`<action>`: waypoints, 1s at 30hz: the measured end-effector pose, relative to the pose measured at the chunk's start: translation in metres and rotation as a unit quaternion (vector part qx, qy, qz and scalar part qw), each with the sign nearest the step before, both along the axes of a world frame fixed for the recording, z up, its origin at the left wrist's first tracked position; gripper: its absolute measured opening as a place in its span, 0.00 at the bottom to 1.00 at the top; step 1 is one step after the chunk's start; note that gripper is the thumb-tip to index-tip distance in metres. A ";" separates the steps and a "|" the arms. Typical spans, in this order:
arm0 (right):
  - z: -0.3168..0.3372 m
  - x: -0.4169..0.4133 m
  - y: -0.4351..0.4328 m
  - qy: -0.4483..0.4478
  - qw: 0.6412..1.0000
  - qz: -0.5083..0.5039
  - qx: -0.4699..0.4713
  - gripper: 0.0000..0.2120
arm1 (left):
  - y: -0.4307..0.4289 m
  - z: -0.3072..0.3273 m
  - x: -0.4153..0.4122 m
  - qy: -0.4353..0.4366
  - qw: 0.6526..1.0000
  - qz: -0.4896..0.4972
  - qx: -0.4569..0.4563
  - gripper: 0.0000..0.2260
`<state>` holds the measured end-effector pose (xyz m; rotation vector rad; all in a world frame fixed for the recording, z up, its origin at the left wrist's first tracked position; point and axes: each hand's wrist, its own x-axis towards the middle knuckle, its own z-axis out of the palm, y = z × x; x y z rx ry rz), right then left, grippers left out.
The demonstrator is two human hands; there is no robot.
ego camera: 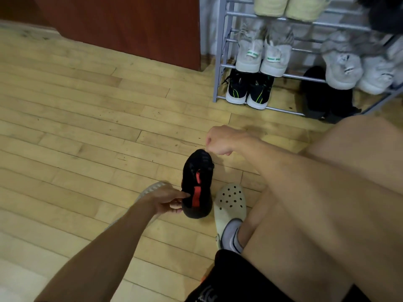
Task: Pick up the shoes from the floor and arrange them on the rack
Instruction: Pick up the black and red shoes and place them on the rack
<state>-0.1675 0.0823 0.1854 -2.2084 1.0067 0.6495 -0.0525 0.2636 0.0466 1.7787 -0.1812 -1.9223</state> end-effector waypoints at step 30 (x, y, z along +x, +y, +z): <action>0.219 -0.218 -0.089 -0.427 0.879 -0.213 -0.015 0.16 | -0.210 0.373 -0.150 -0.241 0.887 -0.052 -0.391 0.08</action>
